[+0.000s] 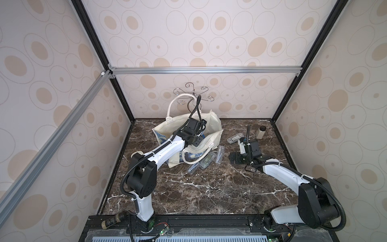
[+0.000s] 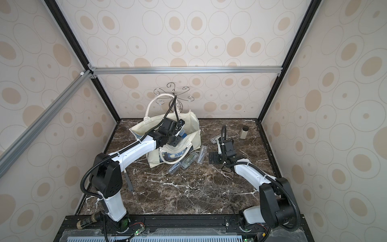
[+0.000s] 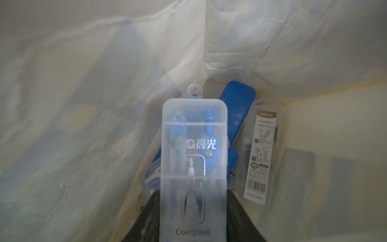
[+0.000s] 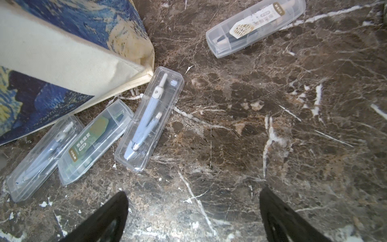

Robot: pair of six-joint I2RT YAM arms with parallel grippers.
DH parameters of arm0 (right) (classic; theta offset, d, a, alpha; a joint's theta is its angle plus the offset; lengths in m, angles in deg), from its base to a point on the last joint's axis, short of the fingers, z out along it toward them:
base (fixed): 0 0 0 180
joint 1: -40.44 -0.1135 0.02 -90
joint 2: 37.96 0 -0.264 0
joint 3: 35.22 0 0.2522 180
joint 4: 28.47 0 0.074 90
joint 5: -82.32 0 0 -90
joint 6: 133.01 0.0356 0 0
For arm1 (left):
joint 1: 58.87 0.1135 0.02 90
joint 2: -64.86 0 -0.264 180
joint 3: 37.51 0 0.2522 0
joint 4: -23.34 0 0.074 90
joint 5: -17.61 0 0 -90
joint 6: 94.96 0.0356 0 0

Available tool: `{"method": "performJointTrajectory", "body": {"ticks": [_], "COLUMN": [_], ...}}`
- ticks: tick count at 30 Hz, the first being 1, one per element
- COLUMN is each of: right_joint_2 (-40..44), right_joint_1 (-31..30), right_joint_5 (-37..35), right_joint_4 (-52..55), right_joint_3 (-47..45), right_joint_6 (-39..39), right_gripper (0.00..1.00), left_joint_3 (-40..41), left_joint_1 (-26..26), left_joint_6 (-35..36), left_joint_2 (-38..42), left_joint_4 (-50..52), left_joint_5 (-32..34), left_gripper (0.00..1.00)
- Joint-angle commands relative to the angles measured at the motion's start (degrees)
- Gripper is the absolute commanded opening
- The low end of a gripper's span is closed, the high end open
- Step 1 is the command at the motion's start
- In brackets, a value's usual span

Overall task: Put the compass set into the canvas bag
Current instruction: Place the compass set in the canvas bag.

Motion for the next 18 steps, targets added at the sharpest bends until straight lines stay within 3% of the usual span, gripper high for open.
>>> {"method": "performJointTrajectory", "body": {"ticks": [1,11,18], "right_joint_2": [0.4,-0.1,-1.8], "right_joint_1": [0.4,0.4,0.4], "right_joint_5": [-0.2,-1.0,-1.1], "right_joint_4": [1.0,1.3,2.5], "right_joint_3": [1.1,1.4,3.0], "right_joint_6": [0.7,1.4,2.8], "right_gripper": [1.0,0.99,0.98], "left_joint_3": [-3.4,-4.1,-0.6], "left_joint_1": [0.0,-0.1,-0.3], "left_joint_6": [-1.3,-2.4,-4.9], "left_joint_2": [0.0,3.8,11.6], "left_joint_4": [1.6,-0.3,-4.2], "left_joint_5": [-0.6,-3.1,-7.7], "left_gripper": [0.46,0.62,0.81]}}
